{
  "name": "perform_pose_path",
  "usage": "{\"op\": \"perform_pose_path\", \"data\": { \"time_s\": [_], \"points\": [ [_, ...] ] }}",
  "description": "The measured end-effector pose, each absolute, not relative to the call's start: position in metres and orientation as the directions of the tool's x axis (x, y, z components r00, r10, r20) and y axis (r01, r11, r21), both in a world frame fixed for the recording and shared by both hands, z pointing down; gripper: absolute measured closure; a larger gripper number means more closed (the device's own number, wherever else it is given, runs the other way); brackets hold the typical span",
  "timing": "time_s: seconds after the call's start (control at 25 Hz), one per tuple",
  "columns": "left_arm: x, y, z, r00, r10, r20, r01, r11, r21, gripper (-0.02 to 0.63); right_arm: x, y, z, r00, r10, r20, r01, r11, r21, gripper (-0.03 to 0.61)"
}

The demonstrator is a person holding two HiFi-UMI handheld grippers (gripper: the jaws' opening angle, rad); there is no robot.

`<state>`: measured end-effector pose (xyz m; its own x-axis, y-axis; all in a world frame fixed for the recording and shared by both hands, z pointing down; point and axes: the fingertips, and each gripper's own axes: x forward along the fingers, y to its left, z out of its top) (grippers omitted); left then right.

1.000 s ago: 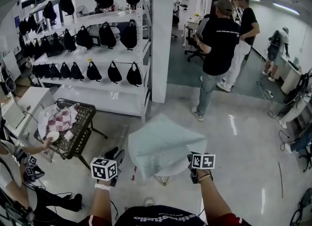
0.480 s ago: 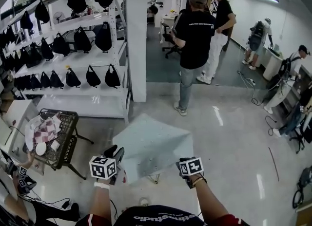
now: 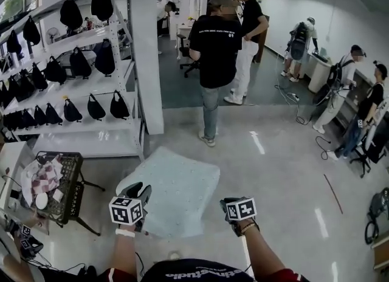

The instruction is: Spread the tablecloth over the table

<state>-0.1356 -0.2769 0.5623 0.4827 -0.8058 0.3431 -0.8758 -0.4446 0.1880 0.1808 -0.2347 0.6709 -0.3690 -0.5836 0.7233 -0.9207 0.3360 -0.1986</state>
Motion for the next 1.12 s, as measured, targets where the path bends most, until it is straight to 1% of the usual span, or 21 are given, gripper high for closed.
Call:
{"op": "perform_pose_path", "data": {
  "time_s": [0.12, 0.36, 0.6, 0.8, 1.0, 1.12],
  "points": [
    [-0.128, -0.279, 0.554, 0.484, -0.81, 0.333, -0.875, -0.45, 0.177, 0.457, 0.195, -0.235, 0.66, -0.352, -0.626, 0.696, -0.932, 0.3, -0.201, 0.491],
    [-0.119, -0.279, 0.542, 0.484, -0.815, 0.318, -0.875, -0.455, 0.165, 0.457, 0.201, -0.241, 0.64, -0.349, -0.682, 0.642, -0.936, 0.284, -0.206, 0.491],
    [-0.115, -0.269, 0.524, 0.475, -0.834, 0.282, -0.88, -0.449, 0.153, 0.457, 0.192, -0.251, 0.6, -0.39, -0.743, 0.544, -0.92, 0.337, -0.2, 0.491],
    [-0.128, -0.269, 0.498, 0.454, -0.859, 0.236, -0.891, -0.429, 0.15, 0.457, 0.173, -0.266, 0.554, -0.416, -0.784, 0.461, -0.908, 0.384, -0.166, 0.491],
    [-0.148, -0.275, 0.475, 0.432, -0.885, 0.173, -0.9, -0.41, 0.146, 0.457, 0.15, -0.281, 0.507, -0.428, -0.831, 0.355, -0.902, 0.416, -0.114, 0.491],
    [-0.155, -0.279, 0.461, 0.425, -0.896, 0.128, -0.903, -0.408, 0.138, 0.457, 0.141, -0.285, 0.486, -0.435, -0.844, 0.314, -0.898, 0.431, -0.088, 0.491]
  ]
}}
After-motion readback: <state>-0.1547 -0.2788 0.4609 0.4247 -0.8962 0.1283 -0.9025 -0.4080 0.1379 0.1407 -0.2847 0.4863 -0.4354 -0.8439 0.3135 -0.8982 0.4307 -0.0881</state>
